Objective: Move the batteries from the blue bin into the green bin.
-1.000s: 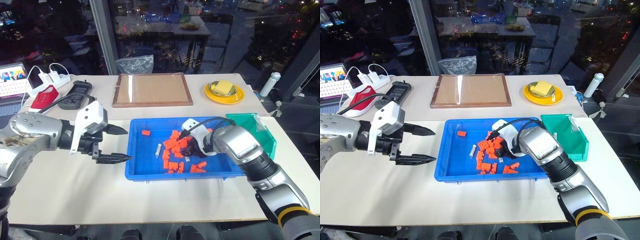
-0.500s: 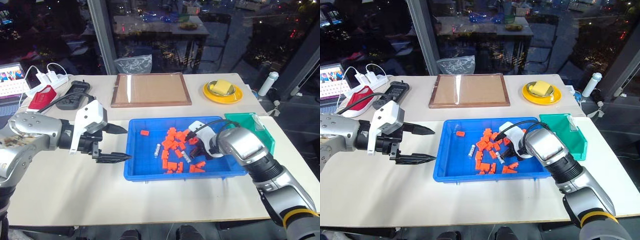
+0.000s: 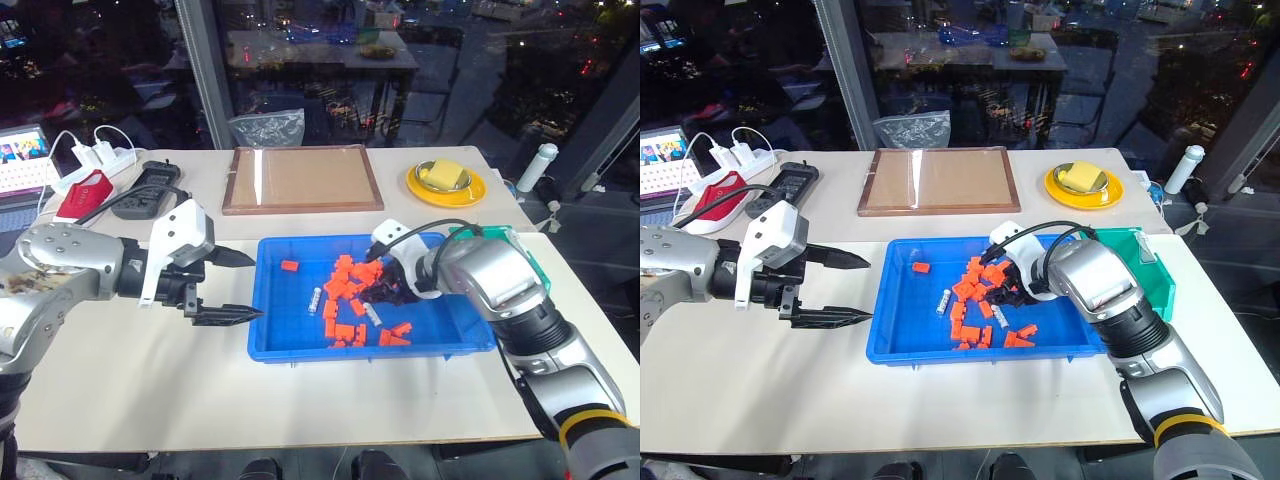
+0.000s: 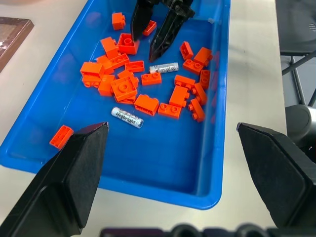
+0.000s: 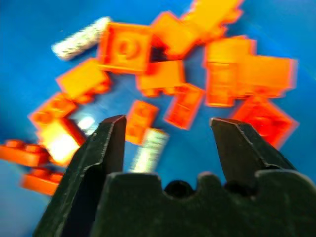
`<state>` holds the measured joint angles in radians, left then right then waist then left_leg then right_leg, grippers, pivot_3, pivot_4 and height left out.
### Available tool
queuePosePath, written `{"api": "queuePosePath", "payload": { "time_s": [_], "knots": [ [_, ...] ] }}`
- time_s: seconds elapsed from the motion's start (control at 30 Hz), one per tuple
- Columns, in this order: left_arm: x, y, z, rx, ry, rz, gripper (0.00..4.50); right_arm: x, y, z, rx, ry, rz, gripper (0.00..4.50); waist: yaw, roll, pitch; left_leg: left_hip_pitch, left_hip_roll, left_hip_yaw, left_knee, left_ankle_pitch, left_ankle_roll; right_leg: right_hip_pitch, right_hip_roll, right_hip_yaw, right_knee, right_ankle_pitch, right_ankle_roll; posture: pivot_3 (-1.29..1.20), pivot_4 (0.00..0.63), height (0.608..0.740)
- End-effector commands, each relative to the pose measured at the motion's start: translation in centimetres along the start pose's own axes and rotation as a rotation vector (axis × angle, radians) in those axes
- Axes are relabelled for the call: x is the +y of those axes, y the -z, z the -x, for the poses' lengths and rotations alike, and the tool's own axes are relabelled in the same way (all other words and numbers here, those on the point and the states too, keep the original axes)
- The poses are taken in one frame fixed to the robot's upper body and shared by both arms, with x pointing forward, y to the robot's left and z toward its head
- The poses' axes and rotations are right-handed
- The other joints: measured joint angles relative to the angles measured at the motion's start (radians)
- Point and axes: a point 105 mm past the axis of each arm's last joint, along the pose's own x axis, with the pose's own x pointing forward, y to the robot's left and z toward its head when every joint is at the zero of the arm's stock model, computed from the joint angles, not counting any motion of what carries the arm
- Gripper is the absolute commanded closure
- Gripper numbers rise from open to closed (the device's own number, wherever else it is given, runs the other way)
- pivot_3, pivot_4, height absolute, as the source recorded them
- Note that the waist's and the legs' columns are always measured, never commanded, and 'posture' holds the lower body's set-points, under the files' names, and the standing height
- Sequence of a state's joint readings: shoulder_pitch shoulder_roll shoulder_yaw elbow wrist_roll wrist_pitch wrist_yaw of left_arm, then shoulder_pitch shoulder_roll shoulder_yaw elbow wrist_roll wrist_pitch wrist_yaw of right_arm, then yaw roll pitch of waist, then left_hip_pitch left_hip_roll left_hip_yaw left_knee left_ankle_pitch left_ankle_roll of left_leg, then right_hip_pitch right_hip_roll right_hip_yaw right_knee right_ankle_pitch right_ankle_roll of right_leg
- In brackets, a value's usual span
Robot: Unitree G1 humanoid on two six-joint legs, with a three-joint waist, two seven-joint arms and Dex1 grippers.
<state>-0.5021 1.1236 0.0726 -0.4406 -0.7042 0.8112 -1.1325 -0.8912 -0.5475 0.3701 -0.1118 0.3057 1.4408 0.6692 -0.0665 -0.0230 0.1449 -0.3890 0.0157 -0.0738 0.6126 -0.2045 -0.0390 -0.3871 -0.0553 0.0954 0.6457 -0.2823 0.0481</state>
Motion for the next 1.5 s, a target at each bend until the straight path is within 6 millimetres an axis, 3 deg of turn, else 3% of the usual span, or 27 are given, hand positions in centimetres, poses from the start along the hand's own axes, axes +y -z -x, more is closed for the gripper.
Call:
{"api": "queuePosePath", "payload": {
  "time_s": [0.03,0.37,0.5,0.67,0.8,0.87,0.97,1.03,1.2,1.27,1.5],
  "knots": [
    [0.2,-0.6,0.5,0.000,-0.023,-0.043,0.00,-0.4,1.0,-0.2,0.032,0.030,-0.015,1.41,0.004,0.000,0.000,0.000,0.000,0.000,0.000,0.000,0.000,0.000,0.000,0.000,0.000,0.000,0.000,0.00,0.150,0.740],
    [0.1,-0.7,0.5,0.003,-0.022,-0.043,0.00,-0.9,3.8,-1.2,0.132,0.068,0.008,1.41,-0.002,0.000,0.000,0.000,0.000,0.000,0.000,0.000,0.000,0.000,0.000,0.000,0.000,0.000,0.000,0.00,0.150,0.740],
    [0.2,-0.7,0.5,0.002,-0.022,-0.044,0.00,-1.0,4.0,-1.3,0.136,0.077,0.015,2.29,-0.002,0.000,0.000,0.001,0.000,0.000,0.000,0.000,0.000,0.000,0.000,0.000,0.000,0.000,0.000,0.00,0.150,0.740],
    [0.2,-0.7,0.5,0.000,-0.020,-0.043,0.00,-1.1,2.6,-0.4,0.077,0.062,0.042,4.12,-0.002,0.000,0.000,0.001,0.000,0.000,0.000,0.000,0.000,0.000,0.000,0.000,0.000,0.000,0.000,0.00,0.150,0.740],
    [0.2,-0.8,0.4,-0.003,-0.016,-0.044,0.00,-1.4,1.1,2.2,-0.019,-0.002,0.146,4.25,0.000,0.001,0.001,0.000,0.000,0.000,0.000,0.000,0.000,0.000,0.000,0.000,-0.001,0.000,0.000,0.00,0.150,0.740],
    [0.3,-0.9,0.3,-0.008,-0.009,-0.047,0.00,-1.8,0.6,4.8,-0.063,-0.041,0.197,4.25,0.004,0.001,0.001,0.000,0.000,0.000,0.000,0.000,0.000,0.000,0.000,0.000,-0.001,0.000,0.000,0.00,0.150,0.740],
    [0.3,-1.1,0.1,-0.018,0.007,-0.047,0.00,-4.4,-0.8,9.1,-0.161,0.010,0.188,4.25,0.009,0.001,0.002,-0.001,-0.001,0.000,0.000,0.000,0.000,0.000,-0.001,0.000,-0.003,-0.001,0.001,0.00,0.150,0.740],
    [0.4,-1.2,0.0,-0.022,0.016,-0.044,0.00,-7.5,-1.4,11.6,-0.206,0.141,0.138,4.25,0.008,0.001,0.002,-0.001,-0.001,0.001,0.000,0.000,0.000,0.001,-0.001,0.000,-0.004,-0.001,0.001,0.00,0.150,0.740],
    [0.5,-1.3,-0.1,-0.028,0.024,-0.041,0.00,-13.3,-0.1,15.5,-0.226,0.378,0.004,4.25,0.004,0.001,0.002,0.001,0.000,0.001,-0.001,0.000,0.000,0.000,0.000,0.000,-0.003,-0.001,0.001,0.00,0.150,0.740],
    [0.6,-1.2,-0.2,-0.027,0.024,-0.043,0.00,-14.9,1.6,15.5,-0.180,0.435,-0.054,4.25,0.003,0.001,0.002,0.000,0.000,0.001,-0.001,0.000,0.000,0.000,-0.001,0.000,-0.004,0.000,0.000,0.00,0.150,0.740],
    [0.5,-1.2,-0.2,-0.026,0.035,-0.043,0.00,-16.0,5.4,12.1,-0.089,0.404,-0.212,4.25,-0.005,0.003,0.002,0.001,0.000,0.002,-0.002,0.000,0.000,0.000,0.000,0.001,-0.003,0.000,0.000,0.00,0.150,0.740]
  ]
}}
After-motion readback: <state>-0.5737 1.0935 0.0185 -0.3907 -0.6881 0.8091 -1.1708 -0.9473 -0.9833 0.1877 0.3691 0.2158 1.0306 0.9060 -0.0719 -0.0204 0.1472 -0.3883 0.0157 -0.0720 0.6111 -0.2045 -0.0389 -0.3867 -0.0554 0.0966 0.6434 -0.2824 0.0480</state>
